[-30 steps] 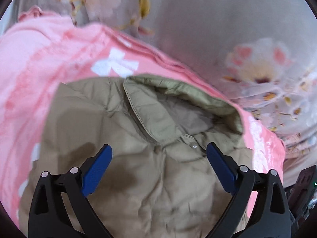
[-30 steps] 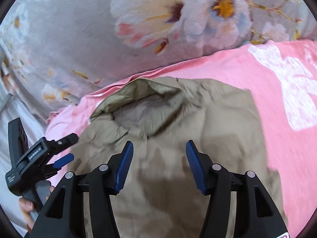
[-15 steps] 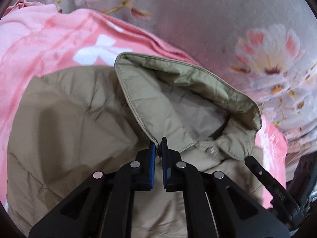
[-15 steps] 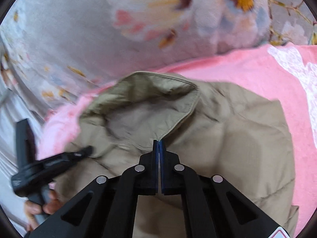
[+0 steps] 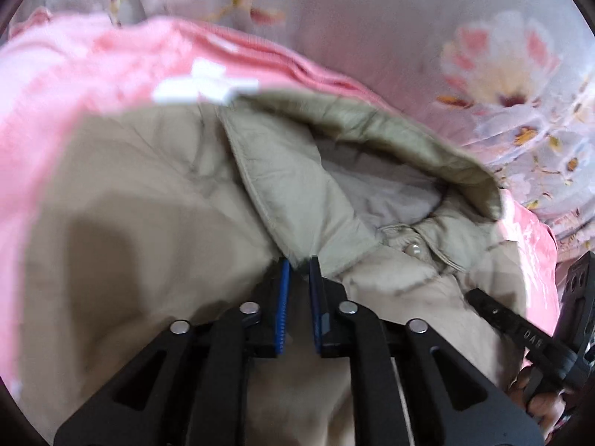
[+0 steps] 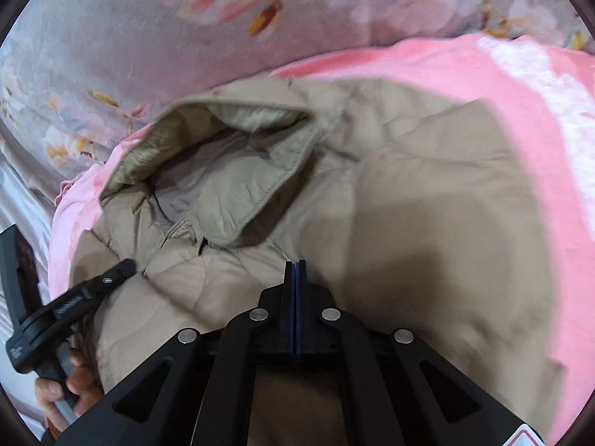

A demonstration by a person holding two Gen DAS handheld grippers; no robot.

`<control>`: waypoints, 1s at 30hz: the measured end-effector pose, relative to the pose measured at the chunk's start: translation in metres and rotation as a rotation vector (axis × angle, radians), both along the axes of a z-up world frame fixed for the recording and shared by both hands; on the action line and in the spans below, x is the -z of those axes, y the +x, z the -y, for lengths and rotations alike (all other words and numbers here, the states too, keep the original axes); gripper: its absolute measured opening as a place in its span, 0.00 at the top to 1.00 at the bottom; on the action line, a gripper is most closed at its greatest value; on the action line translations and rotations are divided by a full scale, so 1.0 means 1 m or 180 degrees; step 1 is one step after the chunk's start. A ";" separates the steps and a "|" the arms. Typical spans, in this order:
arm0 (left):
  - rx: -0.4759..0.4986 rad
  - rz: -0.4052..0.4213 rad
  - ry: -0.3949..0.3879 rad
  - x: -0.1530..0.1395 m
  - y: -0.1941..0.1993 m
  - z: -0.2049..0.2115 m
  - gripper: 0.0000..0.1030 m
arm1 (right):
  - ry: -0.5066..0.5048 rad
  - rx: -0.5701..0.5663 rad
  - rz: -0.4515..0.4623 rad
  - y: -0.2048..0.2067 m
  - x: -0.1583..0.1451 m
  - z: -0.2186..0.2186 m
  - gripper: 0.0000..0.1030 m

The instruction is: Fold large clothes

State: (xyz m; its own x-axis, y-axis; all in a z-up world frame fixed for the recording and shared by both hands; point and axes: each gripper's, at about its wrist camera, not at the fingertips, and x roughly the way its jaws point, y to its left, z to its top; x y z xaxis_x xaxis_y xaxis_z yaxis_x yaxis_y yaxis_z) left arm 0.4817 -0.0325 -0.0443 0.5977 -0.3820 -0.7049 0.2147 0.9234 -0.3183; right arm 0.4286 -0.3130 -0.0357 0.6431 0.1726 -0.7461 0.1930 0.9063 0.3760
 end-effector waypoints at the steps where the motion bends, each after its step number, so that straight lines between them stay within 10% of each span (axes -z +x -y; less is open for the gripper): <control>1: 0.0022 0.0078 0.0035 -0.008 -0.005 -0.005 0.87 | -0.0054 -0.0009 0.0065 -0.009 -0.009 0.004 0.98; 6: -0.0175 0.0607 0.0229 -0.082 0.012 -0.011 0.82 | -0.0461 0.0087 0.0613 0.001 -0.092 0.001 0.95; 10: -0.0247 0.0490 -0.0093 -0.099 0.052 0.001 0.66 | -0.0465 0.0194 0.0829 0.042 -0.121 -0.008 0.94; 18: -0.0413 -0.0127 -0.0203 -0.034 0.104 0.022 0.70 | -0.0582 0.0070 0.0314 0.088 -0.054 -0.023 0.94; 30: -0.0132 -0.0109 0.0132 0.011 0.071 0.028 0.77 | -0.0660 -0.0058 0.0036 0.063 -0.006 -0.021 1.00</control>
State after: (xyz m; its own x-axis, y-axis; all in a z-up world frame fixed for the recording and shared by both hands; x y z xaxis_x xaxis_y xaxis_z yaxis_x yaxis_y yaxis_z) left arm 0.5530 -0.0602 -0.0549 0.5878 -0.3273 -0.7399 0.1657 0.9438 -0.2859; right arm 0.4913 -0.2917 -0.0300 0.6498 0.0280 -0.7596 0.1726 0.9678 0.1833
